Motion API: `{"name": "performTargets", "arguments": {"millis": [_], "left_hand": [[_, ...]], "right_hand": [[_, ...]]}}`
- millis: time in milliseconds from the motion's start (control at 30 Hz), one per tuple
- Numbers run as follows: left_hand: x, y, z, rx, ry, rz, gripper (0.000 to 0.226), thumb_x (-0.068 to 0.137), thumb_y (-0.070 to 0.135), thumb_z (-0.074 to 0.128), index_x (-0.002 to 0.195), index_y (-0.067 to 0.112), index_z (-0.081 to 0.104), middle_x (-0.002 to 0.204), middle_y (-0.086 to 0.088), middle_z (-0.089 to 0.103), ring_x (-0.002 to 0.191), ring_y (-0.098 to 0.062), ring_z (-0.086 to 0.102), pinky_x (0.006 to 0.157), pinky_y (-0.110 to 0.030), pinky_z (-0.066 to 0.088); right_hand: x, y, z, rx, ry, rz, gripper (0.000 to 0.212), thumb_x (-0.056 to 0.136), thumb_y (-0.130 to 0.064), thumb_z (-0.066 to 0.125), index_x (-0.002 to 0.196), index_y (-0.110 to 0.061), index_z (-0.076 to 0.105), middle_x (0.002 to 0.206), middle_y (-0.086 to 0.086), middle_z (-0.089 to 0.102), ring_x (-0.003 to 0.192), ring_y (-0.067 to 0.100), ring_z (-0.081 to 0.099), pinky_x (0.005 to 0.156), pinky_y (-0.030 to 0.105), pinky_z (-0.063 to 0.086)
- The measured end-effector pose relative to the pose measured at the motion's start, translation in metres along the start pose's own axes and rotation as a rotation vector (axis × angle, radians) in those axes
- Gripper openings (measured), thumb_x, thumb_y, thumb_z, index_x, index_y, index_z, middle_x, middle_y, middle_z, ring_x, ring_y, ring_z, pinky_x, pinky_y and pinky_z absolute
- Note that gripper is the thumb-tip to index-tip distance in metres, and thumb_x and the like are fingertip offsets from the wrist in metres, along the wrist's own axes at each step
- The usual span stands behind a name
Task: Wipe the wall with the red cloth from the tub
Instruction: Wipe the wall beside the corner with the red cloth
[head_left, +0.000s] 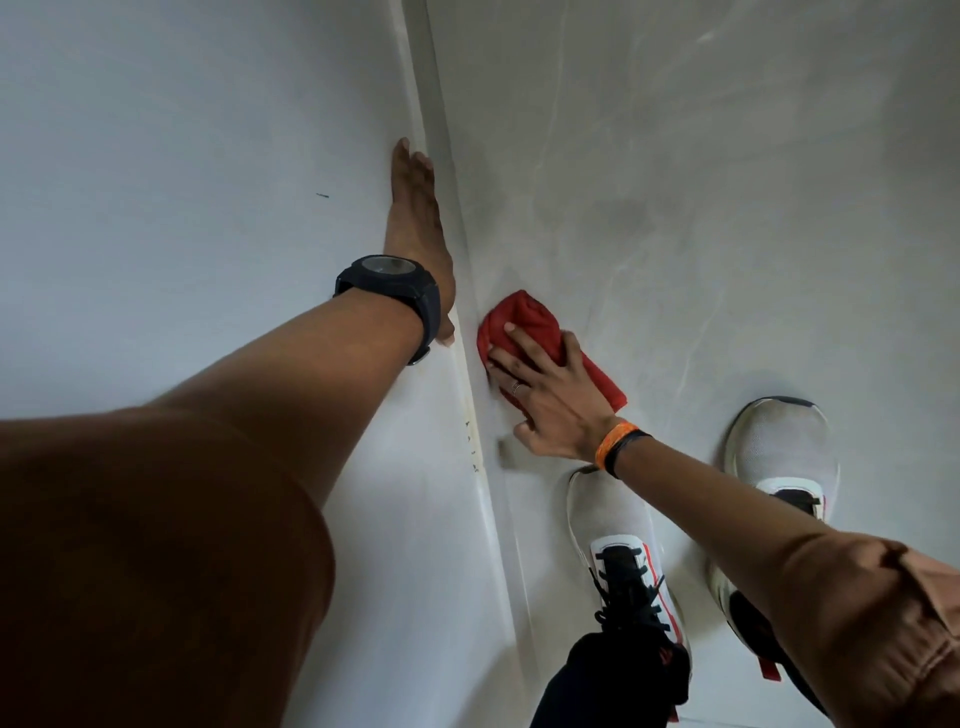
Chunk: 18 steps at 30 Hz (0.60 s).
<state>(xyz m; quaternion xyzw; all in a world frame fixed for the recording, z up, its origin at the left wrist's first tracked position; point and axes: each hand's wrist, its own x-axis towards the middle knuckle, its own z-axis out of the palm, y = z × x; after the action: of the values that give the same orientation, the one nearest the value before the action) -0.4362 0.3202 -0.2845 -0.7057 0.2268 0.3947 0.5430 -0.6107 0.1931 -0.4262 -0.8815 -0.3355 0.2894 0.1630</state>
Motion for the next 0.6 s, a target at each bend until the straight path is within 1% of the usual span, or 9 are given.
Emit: {"name": "performTargets", "arguments": {"millis": [100,167,233,267,367,433,500,567,600], "left_hand": [[0.002,0.002,0.003,0.005,-0.007,0.001,0.141,0.056,0.102,0.033,0.157,0.007,0.003,0.163,-0.027,0.0,0.152,-0.045,-0.001,0.119,-0.068,-0.004],[0.002,0.003,0.002,0.0,-0.011,-0.002,0.142,0.056,0.102,0.033,0.157,0.007,0.003,0.163,-0.027,-0.001,0.152,-0.046,-0.002,0.119,-0.069,-0.004],[0.004,0.004,0.002,0.001,-0.017,-0.006,0.142,0.056,0.102,0.034,0.156,0.007,0.001,0.162,-0.028,-0.002,0.151,-0.046,-0.004,0.118,-0.069,-0.004],[0.006,0.005,0.003,0.0,-0.023,-0.008,0.142,0.056,0.102,0.034,0.156,0.007,0.001,0.162,-0.028,-0.003,0.151,-0.046,-0.005,0.118,-0.069,-0.004],[0.008,0.007,0.0,0.008,-0.051,-0.013,0.142,0.055,0.102,0.035,0.157,0.009,0.0,0.163,-0.027,-0.003,0.152,-0.045,-0.007,0.119,-0.069,-0.005],[0.008,0.007,0.0,0.005,-0.059,-0.024,0.142,0.055,0.102,0.035,0.157,0.009,0.001,0.163,-0.026,-0.004,0.151,-0.045,-0.008,0.118,-0.069,-0.006],[0.008,0.007,-0.001,0.007,-0.051,-0.025,0.14,0.057,0.101,0.036,0.157,0.009,0.002,0.163,-0.027,-0.004,0.151,-0.046,-0.008,0.118,-0.069,-0.006],[0.007,0.008,-0.001,0.004,-0.042,-0.025,0.138,0.059,0.1,0.037,0.157,0.008,0.004,0.163,-0.027,-0.003,0.151,-0.047,-0.006,0.118,-0.069,-0.005],[0.006,0.008,-0.001,0.005,-0.038,-0.034,0.138,0.059,0.1,0.037,0.157,0.008,0.006,0.162,-0.028,-0.002,0.151,-0.047,-0.006,0.118,-0.069,-0.005]], "right_hand": [[0.013,0.012,-0.012,-0.021,0.024,-0.014,0.077,0.081,-0.048,0.047,0.151,-0.02,0.038,0.164,0.003,0.03,0.156,0.03,0.011,0.109,0.073,0.021],[0.04,0.019,-0.034,-0.001,0.084,0.051,0.076,0.085,-0.052,0.045,0.152,-0.02,0.036,0.165,0.003,0.029,0.156,0.031,0.011,0.107,0.076,0.021],[0.081,0.026,-0.062,0.061,0.149,0.163,0.072,0.092,-0.051,0.039,0.156,-0.02,0.029,0.167,0.003,0.023,0.156,0.032,0.006,0.109,0.079,0.015],[0.102,0.031,-0.078,0.091,0.156,0.214,0.071,0.094,-0.049,0.037,0.157,-0.019,0.026,0.168,0.002,0.02,0.156,0.032,0.003,0.109,0.08,0.012],[0.139,0.045,-0.108,0.1,0.121,0.29,0.068,0.096,-0.043,0.034,0.158,-0.02,0.02,0.169,0.0,0.012,0.156,0.031,-0.002,0.111,0.08,0.007],[0.138,0.045,-0.107,0.09,0.103,0.276,0.066,0.097,-0.041,0.034,0.158,-0.019,0.021,0.169,0.0,0.014,0.156,0.031,0.0,0.111,0.079,0.007],[0.121,0.037,-0.096,0.083,0.121,0.24,0.063,0.097,-0.04,0.033,0.157,-0.02,0.027,0.167,0.0,0.022,0.156,0.031,0.006,0.111,0.078,0.01],[0.09,0.024,-0.077,0.082,0.125,0.2,0.062,0.095,-0.039,0.028,0.154,-0.021,0.035,0.165,0.0,0.03,0.155,0.031,0.012,0.111,0.076,0.014],[0.07,0.016,-0.064,0.088,0.11,0.175,0.063,0.093,-0.039,0.024,0.152,-0.021,0.037,0.164,0.0,0.031,0.155,0.031,0.013,0.11,0.075,0.015]]}}
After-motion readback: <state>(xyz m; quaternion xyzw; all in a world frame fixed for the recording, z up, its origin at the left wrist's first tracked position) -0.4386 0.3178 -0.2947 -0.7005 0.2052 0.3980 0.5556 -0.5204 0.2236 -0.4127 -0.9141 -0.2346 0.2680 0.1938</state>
